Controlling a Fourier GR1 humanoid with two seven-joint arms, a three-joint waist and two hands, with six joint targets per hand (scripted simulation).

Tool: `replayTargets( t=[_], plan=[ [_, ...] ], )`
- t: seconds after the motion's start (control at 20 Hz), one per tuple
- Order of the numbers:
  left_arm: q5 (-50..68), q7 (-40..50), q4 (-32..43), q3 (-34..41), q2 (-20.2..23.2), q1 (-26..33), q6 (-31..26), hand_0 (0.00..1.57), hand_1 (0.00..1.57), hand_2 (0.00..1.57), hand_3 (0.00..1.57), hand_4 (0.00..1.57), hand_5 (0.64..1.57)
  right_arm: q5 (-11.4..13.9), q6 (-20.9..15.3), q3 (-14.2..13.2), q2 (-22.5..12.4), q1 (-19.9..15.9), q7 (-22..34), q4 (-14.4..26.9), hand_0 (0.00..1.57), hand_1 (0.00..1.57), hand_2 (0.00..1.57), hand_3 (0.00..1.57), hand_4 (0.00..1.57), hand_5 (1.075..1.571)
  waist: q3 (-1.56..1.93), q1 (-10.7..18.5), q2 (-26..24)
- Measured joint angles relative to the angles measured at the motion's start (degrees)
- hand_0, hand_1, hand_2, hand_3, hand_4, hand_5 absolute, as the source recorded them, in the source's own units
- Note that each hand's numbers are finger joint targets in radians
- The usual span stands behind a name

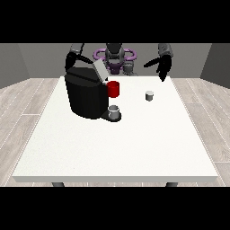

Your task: Insert the coffee pod into the coffee machine and close the lid

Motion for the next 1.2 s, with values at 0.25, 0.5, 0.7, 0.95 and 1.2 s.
replayTargets(
  t=[0.25, 0.5, 0.7, 0.95, 1.2],
  plan=[
    [-4.0, -0.7, 7.5, 0.4, 2.8, -5.0, -1.0, 0.00, 0.00, 0.00, 0.00, 0.00, 1.571, 1.2, -0.5, 1.4, 1.1, -2.2, -0.1, -0.3, 0.00, 0.00, 0.00, 0.00, 0.00, 1.571, 0.00, -2.1, 3.5],
    [-8.2, -2.1, 15.3, -0.4, 2.9, -9.1, -1.0, 0.00, 0.00, 0.00, 0.00, 0.00, 1.571, 2.0, -1.5, 2.3, 2.8, -3.4, 1.8, -0.2, 0.00, 0.00, 0.00, 0.00, 0.00, 1.571, -0.01, -3.1, 5.0],
    [-11.6, -3.7, 20.7, -0.8, 3.1, -12.2, -0.2, 0.00, 0.00, 0.42, 0.00, 0.00, 1.571, 2.1, -1.0, 1.4, 2.1, -5.0, 3.4, 1.0, 0.00, 0.00, 0.00, 0.00, 0.00, 1.571, 0.00, -2.9, 5.8],
    [-16.7, -6.9, 24.8, -2.2, 0.4, -14.1, 5.8, 0.94, 0.94, 0.95, 0.69, 0.08, 1.571, 1.5, -1.8, 1.4, 3.7, -6.2, 4.2, 3.3, 0.00, 0.00, 0.00, 0.00, 0.00, 1.571, 0.00, -1.8, 6.6],
    [-22.0, -9.1, 28.1, -3.2, -0.1, -17.5, 11.0, 1.04, 1.04, 1.11, 0.91, 0.46, 1.571, 1.1, -1.0, 0.4, 3.1, -8.1, 2.9, 5.7, 0.00, 0.00, 0.00, 0.00, 0.00, 1.571, 0.01, -2.1, 8.2]
  ],
)
